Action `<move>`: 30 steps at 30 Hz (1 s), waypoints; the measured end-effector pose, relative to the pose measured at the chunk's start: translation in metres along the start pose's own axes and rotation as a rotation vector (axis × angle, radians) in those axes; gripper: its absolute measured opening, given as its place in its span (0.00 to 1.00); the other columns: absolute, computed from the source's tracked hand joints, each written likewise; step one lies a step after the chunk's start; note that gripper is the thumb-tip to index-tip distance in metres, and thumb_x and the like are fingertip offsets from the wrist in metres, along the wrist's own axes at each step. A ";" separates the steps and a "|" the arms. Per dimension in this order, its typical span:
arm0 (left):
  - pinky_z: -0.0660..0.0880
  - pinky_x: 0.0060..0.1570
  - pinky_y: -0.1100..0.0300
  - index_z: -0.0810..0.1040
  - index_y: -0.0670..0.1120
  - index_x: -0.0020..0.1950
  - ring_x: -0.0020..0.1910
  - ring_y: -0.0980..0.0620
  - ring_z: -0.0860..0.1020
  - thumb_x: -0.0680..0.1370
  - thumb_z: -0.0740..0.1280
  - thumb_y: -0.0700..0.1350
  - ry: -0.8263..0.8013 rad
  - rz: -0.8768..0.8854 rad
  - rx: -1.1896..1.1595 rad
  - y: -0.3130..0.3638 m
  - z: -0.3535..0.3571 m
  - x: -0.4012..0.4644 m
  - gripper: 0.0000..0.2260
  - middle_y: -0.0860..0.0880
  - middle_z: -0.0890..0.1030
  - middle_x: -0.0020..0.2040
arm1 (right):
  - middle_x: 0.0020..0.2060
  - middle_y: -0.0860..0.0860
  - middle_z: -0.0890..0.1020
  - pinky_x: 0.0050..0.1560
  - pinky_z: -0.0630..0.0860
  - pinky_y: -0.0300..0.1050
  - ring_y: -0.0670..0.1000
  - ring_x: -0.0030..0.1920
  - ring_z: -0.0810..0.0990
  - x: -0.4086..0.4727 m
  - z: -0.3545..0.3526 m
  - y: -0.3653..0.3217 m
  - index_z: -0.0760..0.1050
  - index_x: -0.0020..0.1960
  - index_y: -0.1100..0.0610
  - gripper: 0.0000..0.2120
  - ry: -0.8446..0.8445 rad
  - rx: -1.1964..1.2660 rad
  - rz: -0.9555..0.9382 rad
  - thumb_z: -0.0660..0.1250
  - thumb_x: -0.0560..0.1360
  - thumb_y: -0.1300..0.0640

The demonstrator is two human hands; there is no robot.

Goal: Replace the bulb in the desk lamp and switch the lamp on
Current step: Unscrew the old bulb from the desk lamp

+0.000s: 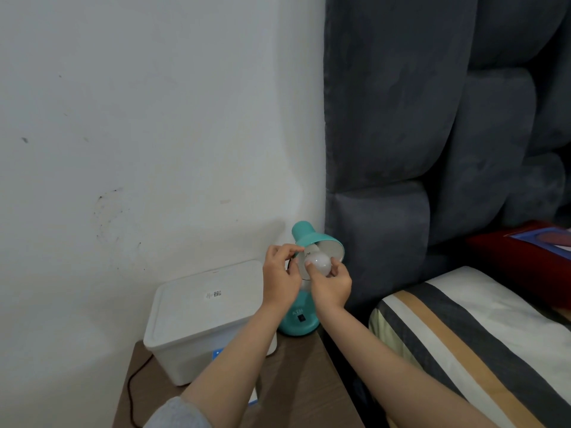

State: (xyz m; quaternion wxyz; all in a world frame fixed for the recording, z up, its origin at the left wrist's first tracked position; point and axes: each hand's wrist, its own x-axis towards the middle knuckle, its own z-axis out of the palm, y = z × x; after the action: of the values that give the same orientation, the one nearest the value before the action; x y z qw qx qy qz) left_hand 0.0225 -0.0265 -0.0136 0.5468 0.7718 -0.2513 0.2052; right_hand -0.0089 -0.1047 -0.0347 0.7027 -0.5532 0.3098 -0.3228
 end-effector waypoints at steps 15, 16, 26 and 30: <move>0.73 0.52 0.65 0.78 0.46 0.53 0.49 0.53 0.75 0.73 0.62 0.32 -0.131 -0.019 0.056 0.006 -0.018 -0.001 0.14 0.47 0.74 0.50 | 0.56 0.54 0.77 0.50 0.78 0.45 0.50 0.50 0.79 -0.021 -0.037 -0.003 0.74 0.60 0.48 0.24 -0.076 -0.145 -0.224 0.74 0.66 0.55; 0.73 0.53 0.62 0.78 0.46 0.54 0.50 0.54 0.75 0.73 0.63 0.32 -0.143 -0.021 0.062 0.006 -0.022 -0.004 0.14 0.48 0.74 0.51 | 0.56 0.55 0.76 0.50 0.79 0.47 0.50 0.49 0.79 -0.025 -0.040 -0.003 0.74 0.59 0.48 0.23 -0.083 -0.153 -0.233 0.74 0.66 0.56; 0.69 0.54 0.62 0.76 0.44 0.57 0.53 0.51 0.75 0.75 0.66 0.37 -0.145 -0.136 0.201 -0.031 -0.096 -0.081 0.11 0.45 0.76 0.53 | 0.49 0.55 0.76 0.47 0.78 0.51 0.52 0.45 0.77 -0.087 -0.061 0.038 0.70 0.51 0.48 0.21 -0.181 -0.408 -0.248 0.77 0.63 0.48; 0.70 0.55 0.60 0.76 0.42 0.58 0.55 0.47 0.75 0.74 0.67 0.40 -0.190 -0.252 0.341 -0.058 -0.119 -0.114 0.12 0.44 0.76 0.55 | 0.49 0.54 0.78 0.46 0.77 0.48 0.52 0.45 0.78 -0.107 -0.057 0.065 0.70 0.51 0.48 0.20 -0.248 -0.474 -0.120 0.75 0.64 0.46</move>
State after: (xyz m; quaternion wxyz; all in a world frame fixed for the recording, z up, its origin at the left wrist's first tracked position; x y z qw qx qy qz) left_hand -0.0372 0.1204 -0.0859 0.4038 0.8941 -0.1653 0.1012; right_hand -0.1110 -0.0407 -0.1010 0.5659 -0.7548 0.2550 -0.2121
